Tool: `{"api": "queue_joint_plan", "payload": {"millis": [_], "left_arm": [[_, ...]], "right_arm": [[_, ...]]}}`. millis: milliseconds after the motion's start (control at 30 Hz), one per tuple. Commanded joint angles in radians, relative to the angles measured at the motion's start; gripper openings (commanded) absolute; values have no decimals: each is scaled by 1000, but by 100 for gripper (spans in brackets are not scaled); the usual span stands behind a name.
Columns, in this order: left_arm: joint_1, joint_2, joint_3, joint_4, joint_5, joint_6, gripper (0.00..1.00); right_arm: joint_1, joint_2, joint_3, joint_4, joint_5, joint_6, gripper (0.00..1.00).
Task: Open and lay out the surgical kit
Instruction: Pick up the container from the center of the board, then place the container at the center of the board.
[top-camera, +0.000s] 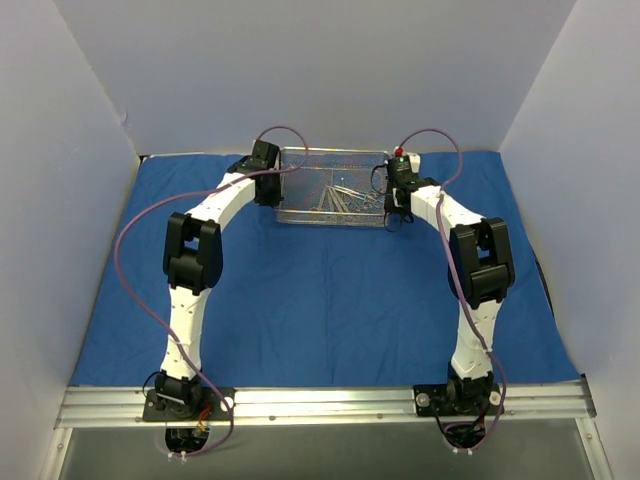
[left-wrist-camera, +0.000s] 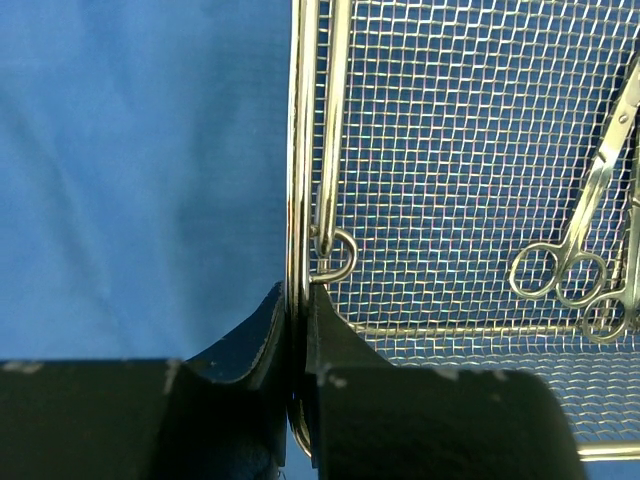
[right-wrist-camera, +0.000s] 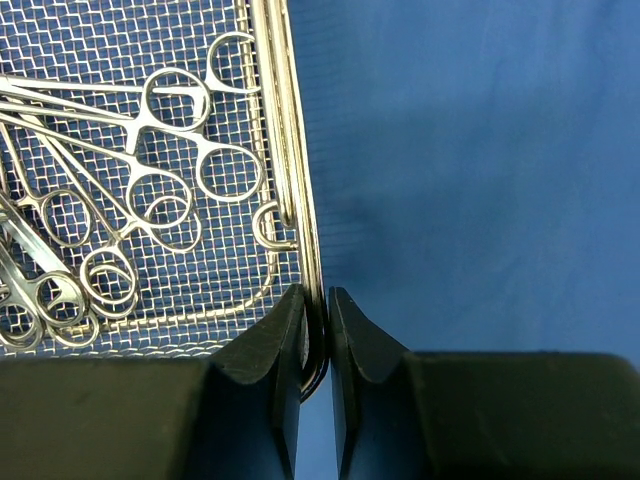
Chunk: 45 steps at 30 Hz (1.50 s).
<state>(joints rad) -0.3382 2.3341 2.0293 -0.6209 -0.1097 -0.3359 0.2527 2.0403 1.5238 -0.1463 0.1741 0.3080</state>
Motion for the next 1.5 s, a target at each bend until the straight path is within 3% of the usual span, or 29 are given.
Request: {"api": "queue_joint_plan", "payload": {"millis": [0,267,567,767,1067,1467], "left_arm": [[25,-202,-13,147,-47,58,2],[102,-416,-271,210,-87,90,2],[287,-659,-581,217,-136,138,2],[387,-777,-707,237,-206,156,2],[418,-837,-860,320,-346,179,2],[435,-727,-908,352,-415,206,2]], "right_arm": [[13,-134,3,14,88,-38,0],[169,-172,-2,27,113,-18,0],[393,-146,9,68,168,59,0],[543,-94,42,82,223,109,0],[701,-43,10,102,212,160,0],[746,32,22,93,30,164,0]]}}
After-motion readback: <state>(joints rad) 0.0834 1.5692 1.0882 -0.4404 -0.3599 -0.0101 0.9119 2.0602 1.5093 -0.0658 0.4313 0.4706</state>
